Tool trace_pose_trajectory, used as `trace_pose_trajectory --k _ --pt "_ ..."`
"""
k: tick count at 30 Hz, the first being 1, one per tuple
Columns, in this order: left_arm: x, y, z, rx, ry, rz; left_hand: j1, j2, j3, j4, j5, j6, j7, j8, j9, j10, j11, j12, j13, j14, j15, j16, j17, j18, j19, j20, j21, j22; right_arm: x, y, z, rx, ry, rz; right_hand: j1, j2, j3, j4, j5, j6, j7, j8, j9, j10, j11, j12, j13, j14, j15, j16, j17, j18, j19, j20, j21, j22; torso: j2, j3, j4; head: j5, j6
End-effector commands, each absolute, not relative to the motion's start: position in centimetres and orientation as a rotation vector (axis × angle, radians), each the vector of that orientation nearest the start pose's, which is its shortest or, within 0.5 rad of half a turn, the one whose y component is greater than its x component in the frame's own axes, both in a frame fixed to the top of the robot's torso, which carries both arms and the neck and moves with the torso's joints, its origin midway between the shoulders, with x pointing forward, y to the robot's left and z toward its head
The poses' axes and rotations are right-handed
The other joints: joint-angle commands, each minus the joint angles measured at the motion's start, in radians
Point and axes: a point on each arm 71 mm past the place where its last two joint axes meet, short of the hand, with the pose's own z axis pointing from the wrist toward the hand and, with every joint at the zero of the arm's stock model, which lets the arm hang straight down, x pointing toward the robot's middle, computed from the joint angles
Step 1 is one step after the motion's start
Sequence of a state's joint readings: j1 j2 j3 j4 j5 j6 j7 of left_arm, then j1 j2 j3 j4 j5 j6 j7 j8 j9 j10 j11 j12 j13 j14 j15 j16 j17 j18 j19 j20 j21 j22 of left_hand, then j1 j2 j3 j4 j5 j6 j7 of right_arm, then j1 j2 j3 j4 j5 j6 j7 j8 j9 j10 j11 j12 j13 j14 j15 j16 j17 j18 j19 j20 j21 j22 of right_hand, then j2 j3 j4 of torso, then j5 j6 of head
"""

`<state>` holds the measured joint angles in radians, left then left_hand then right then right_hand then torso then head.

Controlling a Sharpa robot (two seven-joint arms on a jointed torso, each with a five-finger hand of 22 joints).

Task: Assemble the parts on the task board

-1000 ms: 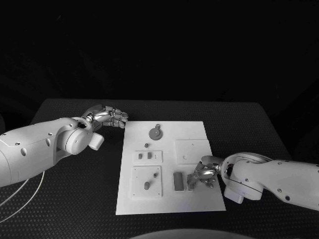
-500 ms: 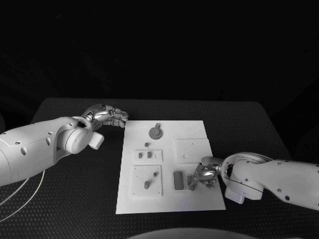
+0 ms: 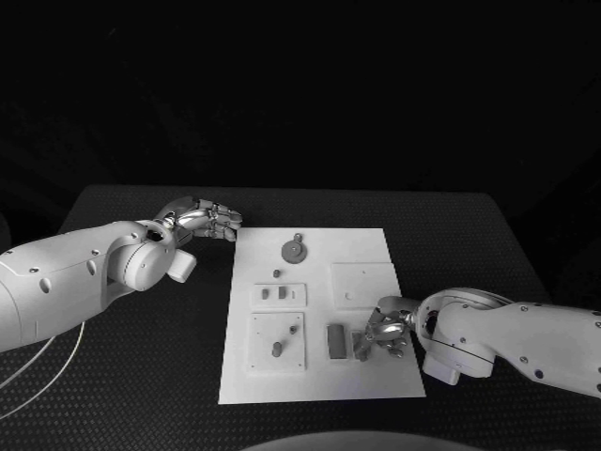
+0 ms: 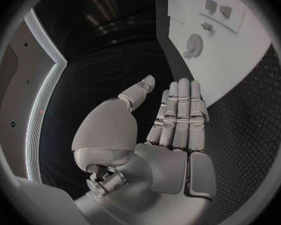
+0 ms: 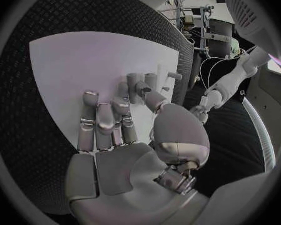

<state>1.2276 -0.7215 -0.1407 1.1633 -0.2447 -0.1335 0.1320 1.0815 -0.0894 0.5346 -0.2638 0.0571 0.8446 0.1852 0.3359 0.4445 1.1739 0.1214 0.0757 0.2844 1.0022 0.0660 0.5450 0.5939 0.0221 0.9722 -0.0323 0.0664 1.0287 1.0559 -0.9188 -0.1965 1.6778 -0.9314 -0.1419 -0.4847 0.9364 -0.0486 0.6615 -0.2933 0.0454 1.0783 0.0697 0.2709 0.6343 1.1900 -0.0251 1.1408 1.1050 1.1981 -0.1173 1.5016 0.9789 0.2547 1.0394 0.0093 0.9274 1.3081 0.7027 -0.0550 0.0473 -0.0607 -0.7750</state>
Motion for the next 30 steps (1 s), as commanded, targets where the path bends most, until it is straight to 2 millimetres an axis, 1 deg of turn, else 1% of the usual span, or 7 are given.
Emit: trace_pose_trajectory --k 1,4,11,17,20,25,30 --pt "53.61 24.88 -23.21 -0.977 1.789 -1.188 -0.006 -0.003 0.0 0.002 0.001 -0.007 -0.001 0.003 -0.001 -0.005 0.001 -0.004 0.001 0.007 0.001 -0.007 0.002 -0.01 -0.003 0.0 0.003 -0.001 37.95 -21.26 -32.02 0.451 2.438 0.518 0.008 0.007 -0.005 0.002 0.005 -0.006 0.011 -0.007 -0.004 0.003 -0.003 0.002 -0.002 -0.007 -0.002 0.001 -0.002 0.007 -0.002 0.001 -0.001 0.014 0.0 -0.0009 0.0 -0.001 0.001" --pt "53.61 24.91 -23.22 -0.978 1.789 -1.187 -0.006 -0.003 0.0 0.002 0.001 -0.007 -0.001 0.003 -0.001 -0.005 0.001 -0.004 0.001 0.007 0.001 -0.007 0.002 -0.01 -0.003 0.0 0.003 -0.001 37.96 -21.19 -32.05 0.448 2.441 0.518 -0.004 0.002 -0.009 0.006 0.005 -0.006 0.012 -0.008 -0.005 0.003 -0.001 0.001 -0.002 -0.009 -0.002 0.0 -0.004 0.007 -0.001 0.002 -0.002 0.014 0.0 -0.0008 0.0 0.001 -0.001" --pt "53.6 24.88 -23.23 -0.979 1.791 -1.186 -0.007 -0.003 0.0 0.003 0.001 -0.007 -0.001 0.003 -0.001 -0.005 0.001 -0.004 0.001 0.007 0.001 -0.007 0.002 -0.01 -0.003 0.0 0.003 -0.001 37.97 -20.89 -32.03 0.447 2.437 0.531 -0.053 -0.033 -0.007 0.024 0.005 -0.01 0.016 -0.014 -0.013 -0.001 0.002 -0.004 -0.005 -0.02 -0.002 -0.005 -0.021 0.007 0.004 0.005 -0.009 0.008 0.0 0.0 -0.0008 0.002 0.0" --pt "53.6 24.93 -23.24 -0.98 1.792 -1.185 -0.007 -0.003 -0.001 0.003 0.001 -0.007 -0.001 0.003 -0.001 -0.005 0.001 -0.004 0.001 0.007 0.001 -0.008 0.002 -0.01 -0.003 0.001 0.003 -0.001 38.04 -20.74 -31.94 0.456 2.42 0.544 -0.089 -0.085 0.018 0.08 0.005 -0.01 0.017 -0.017 -0.021 -0.002 0.002 -0.005 -0.007 -0.022 -0.002 -0.006 -0.029 0.007 0.013 0.001 -0.014 0.005 0.0 0.0004 -0.0013 0.002 0.0" --pt "53.6 24.9 -23.24 -0.979 1.792 -1.186 -0.007 -0.003 -0.001 0.003 0.001 -0.007 -0.001 0.003 -0.001 -0.006 0.001 -0.004 0.001 0.007 0.001 -0.008 0.003 -0.01 -0.003 0.0 0.003 -0.001 38.06 -20.72 -31.91 0.46 2.412 0.549 -0.097 -0.094 0.021 0.093 0.005 -0.01 0.017 -0.017 -0.022 -0.002 0.003 -0.005 -0.007 -0.022 -0.002 -0.006 -0.031 0.007 0.014 0.001 -0.015 0.005 0.001 0.0007 -0.001 0.002 0.0" --pt "53.6 24.93 -23.24 -0.979 1.792 -1.185 -0.007 -0.003 -0.001 0.003 0.001 -0.007 -0.001 0.003 -0.001 -0.006 0.001 -0.004 0.001 0.007 0.001 -0.008 0.003 -0.01 -0.003 0.0 0.003 -0.001 38.13 -20.81 -31.87 0.467 2.402 0.551 -0.122 -0.125 0.026 0.127 0.005 -0.009 0.017 -0.017 -0.024 -0.002 0.002 -0.005 -0.008 -0.021 -0.003 -0.005 -0.031 0.007 0.016 -0.001 -0.017 0.005 0.001 0.0007 -0.0014 0.002 -0.001" --pt "53.61 24.95 -23.24 -0.98 1.791 -1.185 -0.008 -0.003 -0.001 0.003 0.001 -0.007 -0.001 0.003 -0.001 -0.006 0.001 -0.004 0.001 0.007 0.001 -0.008 0.003 -0.01 -0.003 0.0 0.003 -0.001 38.17 -20.9 -31.86 0.468 2.398 0.554 -0.132 -0.144 0.035 0.147 0.005 -0.011 0.017 -0.017 -0.026 -0.002 0.002 -0.005 -0.008 -0.022 -0.004 -0.005 -0.034 0.007 0.017 -0.003 -0.018 0.006 0.0 0.0008 -0.0009 0.001 0.0"
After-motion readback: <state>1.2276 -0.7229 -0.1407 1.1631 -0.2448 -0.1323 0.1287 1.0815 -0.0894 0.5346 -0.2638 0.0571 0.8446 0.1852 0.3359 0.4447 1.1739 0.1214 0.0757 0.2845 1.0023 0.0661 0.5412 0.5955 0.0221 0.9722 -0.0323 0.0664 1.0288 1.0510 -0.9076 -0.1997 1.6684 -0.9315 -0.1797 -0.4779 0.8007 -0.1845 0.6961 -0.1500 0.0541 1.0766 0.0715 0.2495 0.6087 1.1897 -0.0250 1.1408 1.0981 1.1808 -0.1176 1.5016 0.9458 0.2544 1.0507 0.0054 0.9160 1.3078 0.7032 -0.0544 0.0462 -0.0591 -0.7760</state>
